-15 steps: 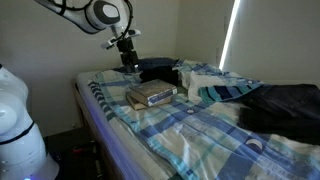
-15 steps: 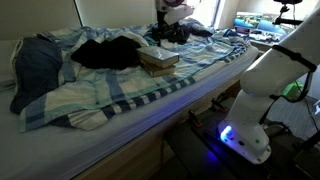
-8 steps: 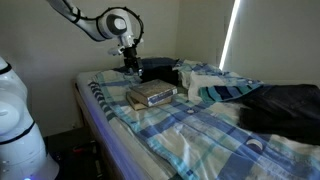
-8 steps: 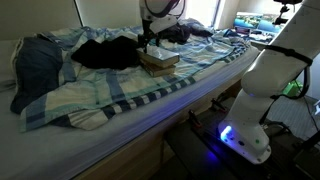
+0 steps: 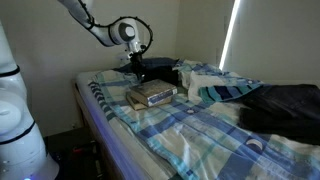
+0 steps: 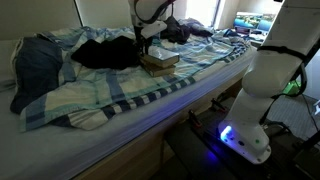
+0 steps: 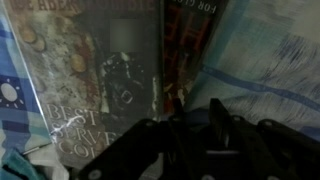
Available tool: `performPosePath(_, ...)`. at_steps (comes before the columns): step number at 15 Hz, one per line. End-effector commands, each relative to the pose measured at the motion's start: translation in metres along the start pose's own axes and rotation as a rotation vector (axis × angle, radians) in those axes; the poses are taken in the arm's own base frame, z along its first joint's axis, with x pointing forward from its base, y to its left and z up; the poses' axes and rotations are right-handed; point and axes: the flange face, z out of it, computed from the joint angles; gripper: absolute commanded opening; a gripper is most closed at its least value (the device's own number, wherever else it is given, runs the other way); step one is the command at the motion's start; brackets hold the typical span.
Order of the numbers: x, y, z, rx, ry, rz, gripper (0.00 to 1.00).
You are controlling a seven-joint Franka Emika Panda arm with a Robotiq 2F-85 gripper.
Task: Pick the book on top of the other book and put it on the bed
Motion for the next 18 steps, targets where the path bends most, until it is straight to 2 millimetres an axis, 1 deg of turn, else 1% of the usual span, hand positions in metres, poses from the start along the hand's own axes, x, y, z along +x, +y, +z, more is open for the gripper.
performPosePath(1,0.023,-0.007,0.01,-0.021,0.01,-0.001,0.05)
performPosePath(2,0.028,-0.008,0.014,-0.029,0.013,-0.003,0.01)
performPosePath(3,0.032,-0.008,0.019,-0.036,0.014,0.001,0.0)
performPosePath(7,0.048,-0.003,0.038,-0.069,0.007,0.053,0.01)
performPosePath(10,0.055,0.006,0.052,-0.1,0.003,0.114,0.01)
performPosePath(14,0.057,0.022,0.057,-0.142,0.008,0.182,0.0)
performPosePath(18,0.051,0.049,0.059,-0.172,0.012,0.275,0.0)
